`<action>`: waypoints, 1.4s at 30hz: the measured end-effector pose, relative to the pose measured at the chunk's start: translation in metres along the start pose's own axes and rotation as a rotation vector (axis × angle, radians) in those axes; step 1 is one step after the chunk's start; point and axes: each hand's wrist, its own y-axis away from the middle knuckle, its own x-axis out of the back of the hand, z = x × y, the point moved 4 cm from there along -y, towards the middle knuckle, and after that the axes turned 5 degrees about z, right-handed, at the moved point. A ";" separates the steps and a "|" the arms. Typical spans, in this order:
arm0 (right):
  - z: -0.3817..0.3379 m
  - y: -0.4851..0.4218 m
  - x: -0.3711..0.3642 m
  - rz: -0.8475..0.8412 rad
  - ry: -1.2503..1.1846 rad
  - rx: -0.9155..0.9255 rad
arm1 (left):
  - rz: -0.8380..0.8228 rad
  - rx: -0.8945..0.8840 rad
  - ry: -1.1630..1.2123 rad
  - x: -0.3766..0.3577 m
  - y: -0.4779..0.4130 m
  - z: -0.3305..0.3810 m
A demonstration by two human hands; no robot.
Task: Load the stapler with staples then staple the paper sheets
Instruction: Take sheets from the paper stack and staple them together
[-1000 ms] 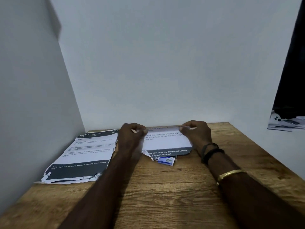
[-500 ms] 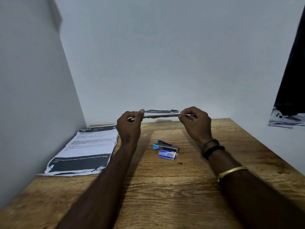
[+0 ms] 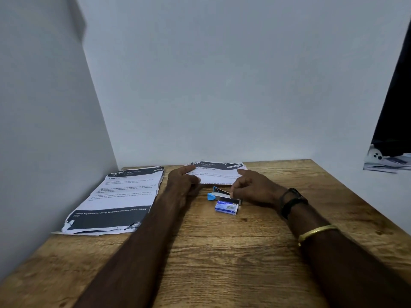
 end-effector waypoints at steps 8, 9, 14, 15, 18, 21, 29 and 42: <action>-0.010 0.009 0.000 0.056 -0.013 -0.007 | 0.013 0.023 0.071 -0.001 -0.004 -0.006; -0.011 0.009 0.000 0.079 0.044 0.004 | 0.026 0.011 0.056 0.000 -0.005 -0.006; -0.018 0.008 -0.001 0.176 0.267 0.057 | 0.042 -0.035 -0.018 0.002 -0.006 -0.007; -0.020 0.009 0.001 0.215 0.236 0.081 | 0.034 -0.040 -0.024 0.001 -0.007 -0.007; -0.022 0.010 0.005 0.232 0.127 0.129 | 0.028 -0.047 -0.021 -0.001 -0.008 -0.007; -0.021 0.007 0.007 0.213 0.033 0.145 | 0.037 -0.021 0.000 -0.002 -0.009 -0.010; -0.015 0.005 0.009 0.224 -0.477 0.043 | 0.086 -0.025 -0.035 0.004 -0.015 -0.014; -0.030 -0.012 -0.022 0.112 -1.228 -0.327 | 0.079 -0.056 0.001 -0.001 -0.017 -0.017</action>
